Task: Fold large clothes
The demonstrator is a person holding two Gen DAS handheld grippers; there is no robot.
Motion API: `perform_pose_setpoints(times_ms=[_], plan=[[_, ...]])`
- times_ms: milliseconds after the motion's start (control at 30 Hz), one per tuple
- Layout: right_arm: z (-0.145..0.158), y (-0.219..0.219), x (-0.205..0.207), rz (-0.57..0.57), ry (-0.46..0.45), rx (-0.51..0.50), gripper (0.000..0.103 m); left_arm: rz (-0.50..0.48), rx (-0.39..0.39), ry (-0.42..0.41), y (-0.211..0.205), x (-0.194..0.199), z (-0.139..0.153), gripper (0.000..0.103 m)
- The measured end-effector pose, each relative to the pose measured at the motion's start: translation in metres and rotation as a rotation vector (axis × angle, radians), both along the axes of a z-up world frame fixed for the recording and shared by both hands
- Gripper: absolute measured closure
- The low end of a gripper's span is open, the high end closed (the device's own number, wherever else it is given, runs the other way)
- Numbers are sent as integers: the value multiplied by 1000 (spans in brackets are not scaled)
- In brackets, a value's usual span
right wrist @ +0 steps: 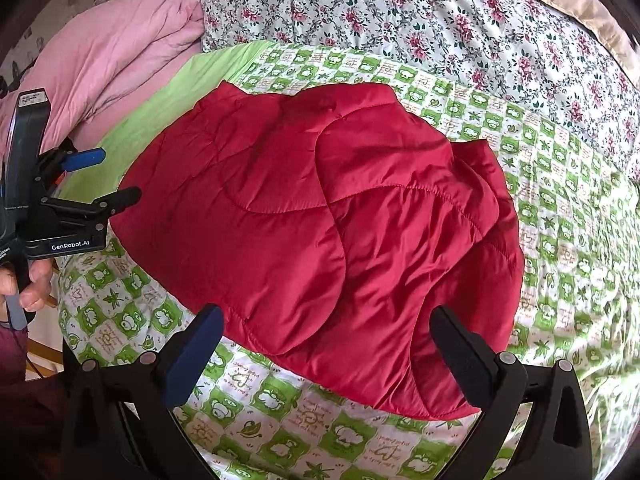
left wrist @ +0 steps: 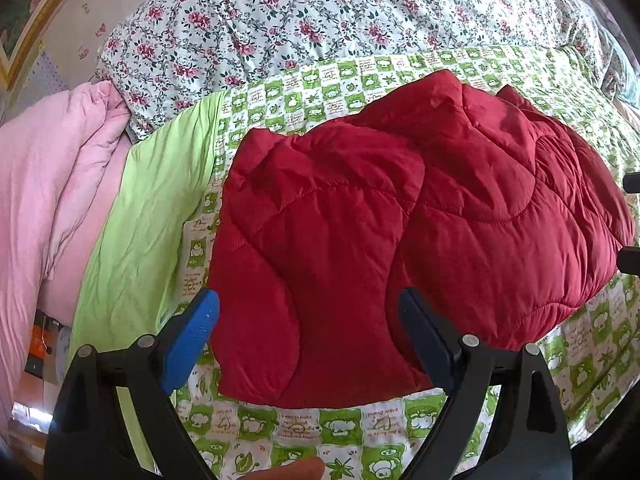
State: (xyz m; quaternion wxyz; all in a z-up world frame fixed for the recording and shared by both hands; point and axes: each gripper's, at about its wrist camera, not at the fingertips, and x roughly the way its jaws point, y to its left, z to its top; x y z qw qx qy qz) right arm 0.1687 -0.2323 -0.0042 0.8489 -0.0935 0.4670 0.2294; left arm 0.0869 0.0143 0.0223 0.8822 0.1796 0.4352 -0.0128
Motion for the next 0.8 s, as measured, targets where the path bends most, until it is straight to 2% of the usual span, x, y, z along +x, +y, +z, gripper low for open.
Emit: perform_pose_setpoints(times_ms=[800], plan=[[-2, 1, 12, 4, 17, 8, 0, -11, -21, -2, -2, 9, 4, 11]])
